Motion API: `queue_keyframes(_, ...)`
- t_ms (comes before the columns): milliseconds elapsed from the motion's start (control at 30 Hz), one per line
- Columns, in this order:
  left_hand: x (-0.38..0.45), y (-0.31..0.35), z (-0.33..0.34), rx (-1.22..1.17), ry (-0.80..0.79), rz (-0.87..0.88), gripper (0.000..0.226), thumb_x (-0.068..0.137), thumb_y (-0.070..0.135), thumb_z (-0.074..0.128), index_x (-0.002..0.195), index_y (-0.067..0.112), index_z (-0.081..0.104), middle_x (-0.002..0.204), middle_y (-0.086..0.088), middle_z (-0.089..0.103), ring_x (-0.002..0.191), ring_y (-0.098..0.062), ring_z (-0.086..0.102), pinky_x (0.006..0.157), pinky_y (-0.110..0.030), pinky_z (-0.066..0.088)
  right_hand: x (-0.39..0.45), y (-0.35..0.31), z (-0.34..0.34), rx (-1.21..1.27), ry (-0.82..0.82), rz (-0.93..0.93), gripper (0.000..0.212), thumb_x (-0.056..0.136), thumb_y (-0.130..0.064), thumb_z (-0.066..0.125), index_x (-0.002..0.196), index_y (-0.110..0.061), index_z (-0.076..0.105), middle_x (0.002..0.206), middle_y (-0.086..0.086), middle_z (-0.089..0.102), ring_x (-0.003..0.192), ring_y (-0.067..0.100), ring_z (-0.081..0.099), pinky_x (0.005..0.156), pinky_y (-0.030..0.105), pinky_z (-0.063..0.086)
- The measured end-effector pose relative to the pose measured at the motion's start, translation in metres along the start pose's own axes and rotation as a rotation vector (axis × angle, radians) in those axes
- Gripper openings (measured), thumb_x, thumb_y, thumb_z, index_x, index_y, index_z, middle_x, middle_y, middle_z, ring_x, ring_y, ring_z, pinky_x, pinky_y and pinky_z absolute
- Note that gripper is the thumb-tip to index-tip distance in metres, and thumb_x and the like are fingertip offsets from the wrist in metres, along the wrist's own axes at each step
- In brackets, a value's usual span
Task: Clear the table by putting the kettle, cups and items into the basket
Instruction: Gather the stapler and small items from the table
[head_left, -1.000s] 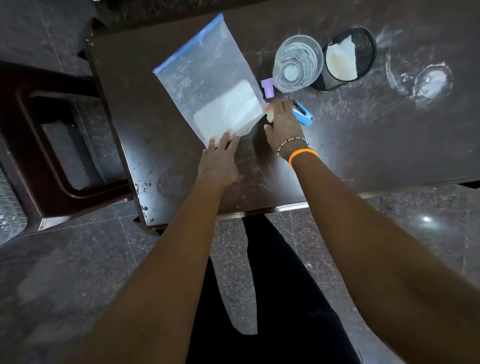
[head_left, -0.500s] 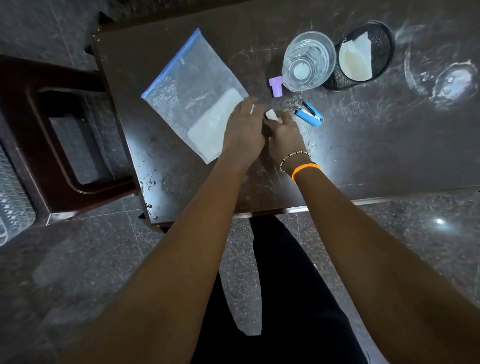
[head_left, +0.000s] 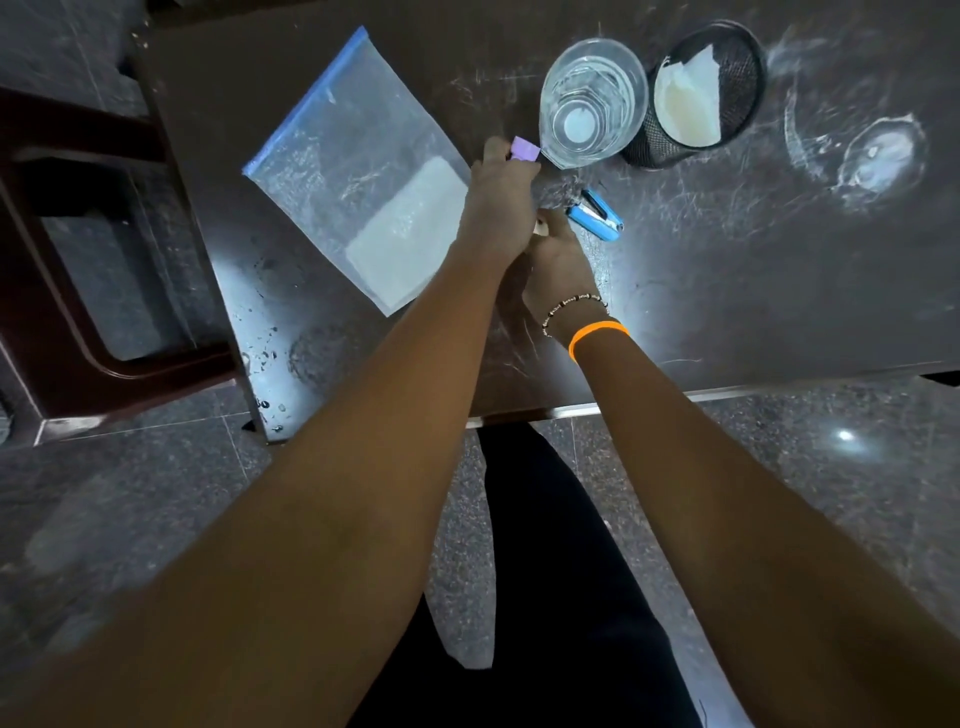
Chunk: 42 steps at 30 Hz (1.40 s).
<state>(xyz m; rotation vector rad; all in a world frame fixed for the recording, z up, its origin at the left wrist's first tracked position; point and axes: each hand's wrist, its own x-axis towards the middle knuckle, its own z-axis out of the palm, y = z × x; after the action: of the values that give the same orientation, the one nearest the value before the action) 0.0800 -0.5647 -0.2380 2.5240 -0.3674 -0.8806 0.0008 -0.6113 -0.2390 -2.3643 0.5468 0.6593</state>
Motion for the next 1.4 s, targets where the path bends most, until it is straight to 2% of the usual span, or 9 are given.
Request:
queue_keyframes(267, -0.073, -0.048, -0.033, -0.521, 0.323, -0.188, 0.031, 0.084, -0.007, 0.051, 0.107, 0.002, 0.069, 0.121, -0.013, 0.061, 0.106, -0.021, 0.060, 0.093, -0.018, 0.045, -0.028, -0.039, -0.008, 0.355, 0.270, 0.027, 0.037, 0.074, 0.019, 0.047, 0.095, 0.000, 0.071, 0.108, 0.019, 0.064, 0.101, 0.029, 0.060, 0.085, 0.021, 0.043)
queue_keyframes(433, -0.125, -0.099, -0.062, -0.819, 0.465, -0.429, 0.020, 0.075, 0.000, 0.065, 0.077, 0.019, 0.070, 0.092, -0.008, 0.073, 0.079, -0.016, 0.066, 0.078, -0.027, 0.050, -0.038, -0.098, 0.002, 0.276, 0.126, -0.150, 0.027, 0.077, 0.008, 0.056, 0.093, -0.010, 0.069, 0.104, 0.007, 0.069, 0.093, 0.026, 0.055, 0.082, 0.017, 0.034)
queue_keyframes(567, -0.160, -0.152, -0.097, -0.972, 0.585, -0.516, 0.031, 0.077, -0.002, 0.063, 0.062, 0.025, 0.056, 0.071, -0.002, 0.063, 0.068, -0.010, 0.058, 0.075, -0.026, 0.047, -0.046, -0.163, 0.017, 0.384, 0.019, -0.257, 0.025, 0.075, 0.012, 0.054, 0.090, -0.005, 0.065, 0.095, 0.002, 0.064, 0.088, 0.018, 0.055, 0.086, 0.030, 0.045)
queue_keyframes(700, -0.192, -0.209, -0.141, -1.031, 0.716, -0.544, 0.034, 0.078, 0.000, 0.063, 0.068, 0.024, 0.041, 0.066, 0.003, 0.051, 0.061, -0.009, 0.047, 0.067, -0.024, 0.042, -0.054, -0.239, 0.044, 0.551, -0.173, -0.332, 0.031, 0.079, 0.013, 0.052, 0.090, -0.016, 0.049, 0.088, -0.004, 0.055, 0.083, 0.015, 0.053, 0.080, 0.024, 0.045)
queue_keyframes(833, -0.225, -0.260, -0.190, -1.020, 0.818, -0.517, 0.034, 0.079, -0.003, 0.061, 0.088, 0.023, 0.042, 0.086, 0.005, 0.059, 0.079, -0.008, 0.061, 0.079, -0.025, 0.048, -0.058, -0.322, 0.080, 0.491, -0.315, -0.469, 0.048, 0.079, 0.011, 0.052, 0.115, -0.020, 0.049, 0.089, -0.015, 0.049, 0.082, 0.012, 0.050, 0.076, 0.017, 0.043)
queue_keyframes(1033, -0.247, -0.341, -0.254, -0.939, 0.950, -0.526, 0.040, 0.081, 0.000, 0.057, 0.116, 0.019, 0.050, 0.089, 0.019, 0.057, 0.072, 0.006, 0.055, 0.068, -0.008, 0.043, -0.047, -0.450, 0.126, 0.385, -0.234, -0.601, 0.041, 0.076, 0.003, 0.064, 0.115, -0.006, 0.059, 0.082, -0.020, 0.050, 0.065, -0.009, 0.048, 0.068, 0.006, 0.042)
queue_keyframes(1133, -0.248, -0.373, -0.273, -0.968, 0.936, -0.573, 0.034, 0.082, 0.002, 0.057, 0.112, 0.018, 0.055, 0.086, 0.017, 0.059, 0.076, 0.001, 0.061, 0.080, -0.026, 0.052, -0.030, -0.501, 0.140, 0.229, -0.142, -0.682, 0.043, 0.074, 0.000, 0.064, 0.117, -0.006, 0.061, 0.105, 0.006, 0.063, 0.083, 0.014, 0.058, 0.083, 0.025, 0.050)
queue_keyframes(1233, -0.245, -0.393, -0.285, -1.045, 0.864, -0.576, 0.029, 0.085, 0.004, 0.057, 0.108, 0.022, 0.054, 0.091, 0.001, 0.067, 0.089, -0.020, 0.068, 0.089, -0.045, 0.053, -0.008, -0.542, 0.156, 0.028, -0.124, -0.723, 0.044, 0.077, -0.007, 0.063, 0.121, -0.010, 0.058, 0.121, 0.011, 0.060, 0.105, 0.024, 0.058, 0.092, 0.031, 0.047)
queue_keyframes(1400, -0.237, -0.400, -0.289, -1.054, 0.765, -0.558, 0.039, 0.087, -0.001, 0.051, 0.120, 0.019, 0.051, 0.100, -0.004, 0.066, 0.090, -0.024, 0.068, 0.089, -0.044, 0.053, 0.005, -0.568, 0.166, -0.092, -0.163, -0.652, 0.040, 0.084, -0.011, 0.060, 0.124, -0.015, 0.059, 0.120, 0.011, 0.062, 0.092, 0.017, 0.054, 0.096, 0.029, 0.043)
